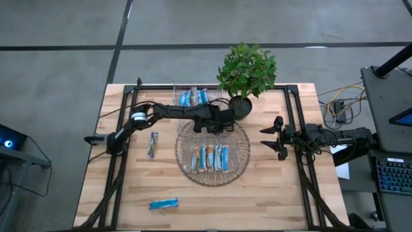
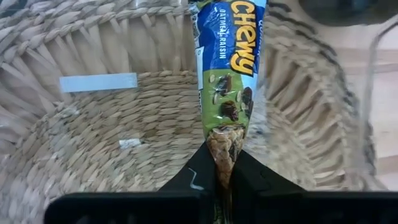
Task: Pick and place Granola Bars by type
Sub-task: Put the blue granola bar into the middle transparent bin
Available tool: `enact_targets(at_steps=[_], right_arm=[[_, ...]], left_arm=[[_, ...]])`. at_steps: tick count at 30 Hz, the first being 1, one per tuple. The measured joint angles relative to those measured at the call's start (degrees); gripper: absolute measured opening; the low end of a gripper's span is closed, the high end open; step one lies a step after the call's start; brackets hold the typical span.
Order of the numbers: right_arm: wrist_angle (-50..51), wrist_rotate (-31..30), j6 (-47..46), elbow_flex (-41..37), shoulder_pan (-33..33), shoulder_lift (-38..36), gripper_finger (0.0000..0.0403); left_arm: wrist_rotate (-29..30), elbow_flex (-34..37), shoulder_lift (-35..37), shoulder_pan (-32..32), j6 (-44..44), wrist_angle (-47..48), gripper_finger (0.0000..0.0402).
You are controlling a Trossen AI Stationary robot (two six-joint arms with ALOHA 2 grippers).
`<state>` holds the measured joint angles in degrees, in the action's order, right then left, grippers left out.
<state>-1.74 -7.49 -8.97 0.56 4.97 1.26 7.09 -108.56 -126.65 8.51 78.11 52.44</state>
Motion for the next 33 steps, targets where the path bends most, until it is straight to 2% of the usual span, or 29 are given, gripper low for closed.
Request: enact_targets(at_steps=[12,16,26,33], right_arm=[[0.0,0.0,0.0,0.0,0.0,0.0,0.0224],[0.0,0.0,0.0,0.0,0.0,0.0,0.0224],[0.0,0.0,0.0,0.0,0.0,0.0,0.0224],[0.0,0.0,0.0,0.0,0.0,0.0,0.0224]], left_arm=[[0.0,-1.3,0.3,0.1,-0.3,-0.9,0.0104],[0.0,-2.9,0.7,0.2,-2.6,1.9,0.0137],[2.3,-2.4,7.7,0.5,-9.0,11.1,0.0202],[2.8,1.5,13.7,0.5,-12.3,13.6,0.0263]])
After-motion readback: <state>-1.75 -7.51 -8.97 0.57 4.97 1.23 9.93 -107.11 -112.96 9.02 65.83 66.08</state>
